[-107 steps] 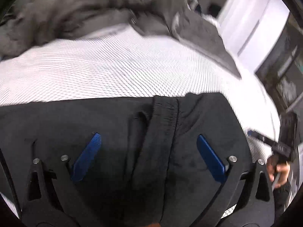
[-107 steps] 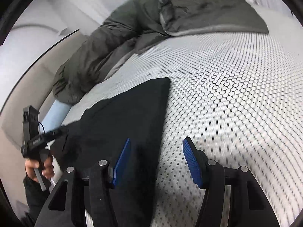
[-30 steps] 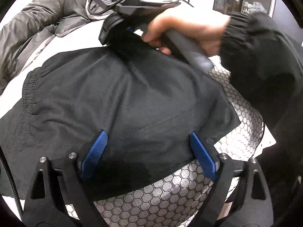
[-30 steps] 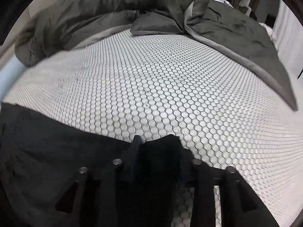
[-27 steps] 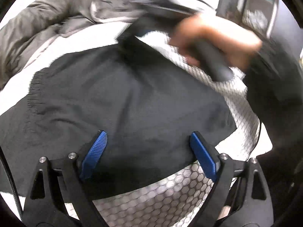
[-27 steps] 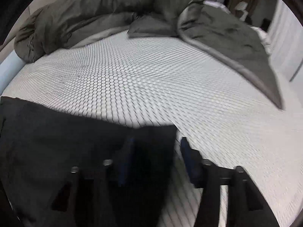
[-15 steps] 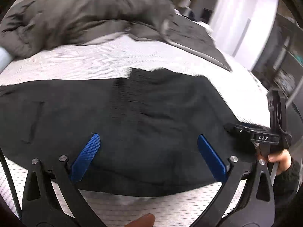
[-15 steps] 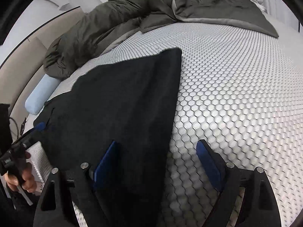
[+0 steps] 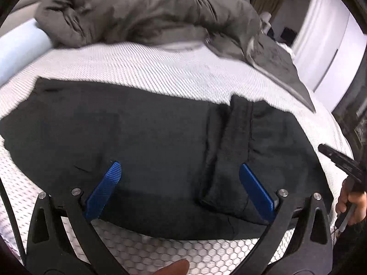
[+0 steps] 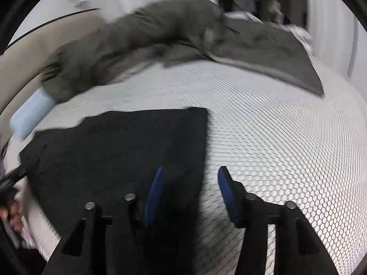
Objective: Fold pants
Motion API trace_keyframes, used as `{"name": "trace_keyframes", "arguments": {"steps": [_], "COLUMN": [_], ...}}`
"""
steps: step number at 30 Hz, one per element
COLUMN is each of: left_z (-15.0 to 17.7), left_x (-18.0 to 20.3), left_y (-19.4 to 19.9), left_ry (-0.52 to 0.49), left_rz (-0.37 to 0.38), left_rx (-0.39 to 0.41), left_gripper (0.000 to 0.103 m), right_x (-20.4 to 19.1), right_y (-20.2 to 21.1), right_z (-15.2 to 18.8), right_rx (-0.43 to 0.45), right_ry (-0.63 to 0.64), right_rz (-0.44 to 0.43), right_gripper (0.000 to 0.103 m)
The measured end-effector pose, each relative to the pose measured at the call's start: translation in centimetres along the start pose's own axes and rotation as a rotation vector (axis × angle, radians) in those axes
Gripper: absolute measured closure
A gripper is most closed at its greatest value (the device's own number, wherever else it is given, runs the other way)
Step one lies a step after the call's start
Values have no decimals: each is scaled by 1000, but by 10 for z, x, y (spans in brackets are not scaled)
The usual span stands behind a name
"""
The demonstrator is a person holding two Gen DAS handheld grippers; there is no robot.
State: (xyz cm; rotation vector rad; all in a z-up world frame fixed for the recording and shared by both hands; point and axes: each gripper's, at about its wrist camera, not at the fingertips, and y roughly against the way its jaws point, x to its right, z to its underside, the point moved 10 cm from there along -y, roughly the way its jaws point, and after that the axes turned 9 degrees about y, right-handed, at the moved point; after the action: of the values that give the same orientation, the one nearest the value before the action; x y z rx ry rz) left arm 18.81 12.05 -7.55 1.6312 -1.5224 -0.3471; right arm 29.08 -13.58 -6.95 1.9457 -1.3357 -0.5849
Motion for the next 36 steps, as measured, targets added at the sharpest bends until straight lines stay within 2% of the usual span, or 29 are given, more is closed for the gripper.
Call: {"name": "trace_keyframes", "arguments": {"steps": [2, 3, 5, 7, 8, 9, 11, 14, 17, 19, 20, 21, 23, 26, 28, 29, 32, 33, 35, 36], "left_z": [15, 18, 29, 37, 40, 43, 46, 52, 47, 39, 35, 32, 32, 46, 56, 58, 57, 57, 52, 48], "left_x": [16, 21, 33, 38, 41, 41, 40, 37, 39, 44, 50, 60, 83, 104, 98, 97, 93, 92, 94, 96], "left_y": [-14, -16, -22, -22, -21, -19, -14, -15, -9, 1, 6, 10, 10, -11, -34, -36, -32, -29, -25, -20], "left_ry": [-65, -87, -170, -203, -208, -213, -226, -264, -257, -243, -239, -239, -279, -380, -393, -386, -398, -399, -396, -390], "left_rz": [19, 17, 10, 19, 43, 58, 69, 45, 28, 26, 39, 58, 90, 61, 12, 30, 47, 44, 37, 41], "left_rx": [-60, -66, -92, -110, -119, -131, -143, -161, -114, -56, -27, 0, 31, -17, -79, -82, -92, -93, -77, -58], "left_gripper": [1, 4, 19, 42, 48, 50, 51, 48, 43, 42, 41, 40, 39, 39, 38, 38, 38, 38, 38, 38], "right_x": [-27, -41, -58, -71, -73, -73, -69, -60, -55, -69, -78, -86, -101, -116, -111, -106, -63, -46, -33, -30], "right_y": [5, 3, -4, -18, -22, -23, -18, -11, 14, 23, 24, 20, 2, -29, -38, -37, -31, -24, -15, -12], "right_z": [7, 12, 26, 40, 44, 47, 50, 54, 62, 51, 45, 39, 30, 33, 39, 42, 47, 52, 54, 52], "right_rx": [6, -8, -55, -112, -123, -126, -124, -130, -96, -19, -8, -9, -33, -120, -164, -175, -183, -168, -144, -134], "right_ry": [61, 78, 121, 196, 224, 242, 240, 254, 230, 180, 147, 130, 162, 192, 204, 221, 254, 219, 145, 128], "right_rz": [-68, -103, -141, -106, -93, -88, -86, -74, -70, -155, -194, -200, -154, -145, -124, -105, 44, 50, -18, -23], "right_gripper": [36, 36, 36, 36, 36, 36, 36, 36, 36, 38, 44, 46, 46, 46, 46, 46, 46, 46, 46, 46]}}
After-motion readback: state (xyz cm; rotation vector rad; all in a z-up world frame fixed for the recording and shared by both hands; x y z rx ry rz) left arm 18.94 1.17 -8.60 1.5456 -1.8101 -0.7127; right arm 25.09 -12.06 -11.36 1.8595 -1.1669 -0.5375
